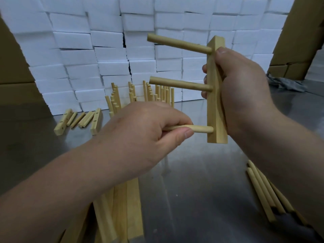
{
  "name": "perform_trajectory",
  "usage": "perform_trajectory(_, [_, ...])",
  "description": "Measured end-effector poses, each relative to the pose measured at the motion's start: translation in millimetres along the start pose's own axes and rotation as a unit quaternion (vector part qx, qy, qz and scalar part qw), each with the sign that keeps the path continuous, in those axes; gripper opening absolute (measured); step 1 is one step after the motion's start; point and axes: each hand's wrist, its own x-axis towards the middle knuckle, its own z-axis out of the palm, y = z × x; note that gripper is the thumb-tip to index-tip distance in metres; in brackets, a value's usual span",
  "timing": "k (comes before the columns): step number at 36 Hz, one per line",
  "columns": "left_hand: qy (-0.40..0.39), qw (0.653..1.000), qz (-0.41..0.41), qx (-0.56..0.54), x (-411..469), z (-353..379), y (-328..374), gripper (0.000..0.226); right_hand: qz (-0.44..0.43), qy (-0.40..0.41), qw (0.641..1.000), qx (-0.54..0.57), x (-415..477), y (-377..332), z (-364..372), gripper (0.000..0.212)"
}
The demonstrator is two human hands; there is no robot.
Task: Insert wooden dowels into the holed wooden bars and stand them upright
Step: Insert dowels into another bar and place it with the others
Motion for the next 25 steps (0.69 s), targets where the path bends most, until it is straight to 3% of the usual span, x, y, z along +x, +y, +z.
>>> perform_trajectory(6, [0.002,1.0,-0.011,-0.014,-1.4,5.5,-0.2,0.035,0.002,-0.01,1.0,0.018,-1.9,4.5,0.9,0.027])
perform_trajectory(10, [-0.004,0.993,-0.087,-0.083,-4.2,9.8,1.3,0.059,0.009,-0.017,0.999,0.026,-3.2,7.0,2.4,0.022])
perform_trajectory(15, [-0.008,0.977,-0.165,-0.136,-2.5,10.7,3.9,0.038,0.025,-0.022,0.999,0.036,-2.6,8.9,1.9,0.019])
perform_trajectory(20, [-0.03,0.974,-0.173,-0.142,-0.5,0.1,0.0,0.061,0.03,-0.003,0.999,0.019,-1.6,9.1,2.2,0.025])
perform_trajectory(22, [-0.015,0.961,-0.201,-0.19,4.4,-3.7,-6.4,0.057,0.052,0.017,0.998,0.016,0.6,10.3,1.9,0.026])
perform_trajectory(25, [0.014,0.904,-0.265,-0.337,14.0,-12.4,-16.5,0.061,0.106,0.046,0.993,0.031,6.0,10.3,-0.7,0.024])
